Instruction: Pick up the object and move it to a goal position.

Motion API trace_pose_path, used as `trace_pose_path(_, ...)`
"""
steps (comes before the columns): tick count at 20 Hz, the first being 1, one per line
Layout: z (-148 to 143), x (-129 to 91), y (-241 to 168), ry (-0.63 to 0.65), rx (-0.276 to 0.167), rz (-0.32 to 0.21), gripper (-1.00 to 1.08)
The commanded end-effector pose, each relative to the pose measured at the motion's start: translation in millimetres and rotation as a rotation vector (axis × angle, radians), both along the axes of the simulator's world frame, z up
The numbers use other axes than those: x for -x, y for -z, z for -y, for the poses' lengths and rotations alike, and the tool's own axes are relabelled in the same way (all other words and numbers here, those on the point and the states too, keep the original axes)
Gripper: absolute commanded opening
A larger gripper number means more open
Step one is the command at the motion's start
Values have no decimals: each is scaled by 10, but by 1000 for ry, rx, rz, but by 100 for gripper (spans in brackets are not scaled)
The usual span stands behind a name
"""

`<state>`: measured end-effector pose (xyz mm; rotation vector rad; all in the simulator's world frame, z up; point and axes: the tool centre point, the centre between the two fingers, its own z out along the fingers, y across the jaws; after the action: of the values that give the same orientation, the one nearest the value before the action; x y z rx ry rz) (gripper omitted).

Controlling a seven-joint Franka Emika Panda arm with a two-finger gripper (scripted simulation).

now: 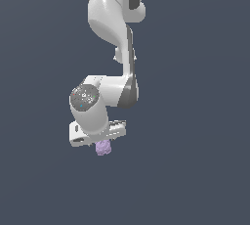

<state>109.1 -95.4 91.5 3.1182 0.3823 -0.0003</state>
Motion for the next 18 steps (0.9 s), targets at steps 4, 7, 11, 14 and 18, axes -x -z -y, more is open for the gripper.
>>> trace_pose_path(4, 16, -7, 19, -3, 0, 0, 100)
trace_pose_path(7, 19, -7, 81, -3, 0, 0, 100)
trace_pose_path(11, 17, -4, 273, -4, 0, 0, 100)
trace_pose_path(14, 18, 1, 439, -5, 0, 0, 100)
trace_pose_path(18, 18, -3, 536, -5, 0, 0, 100)
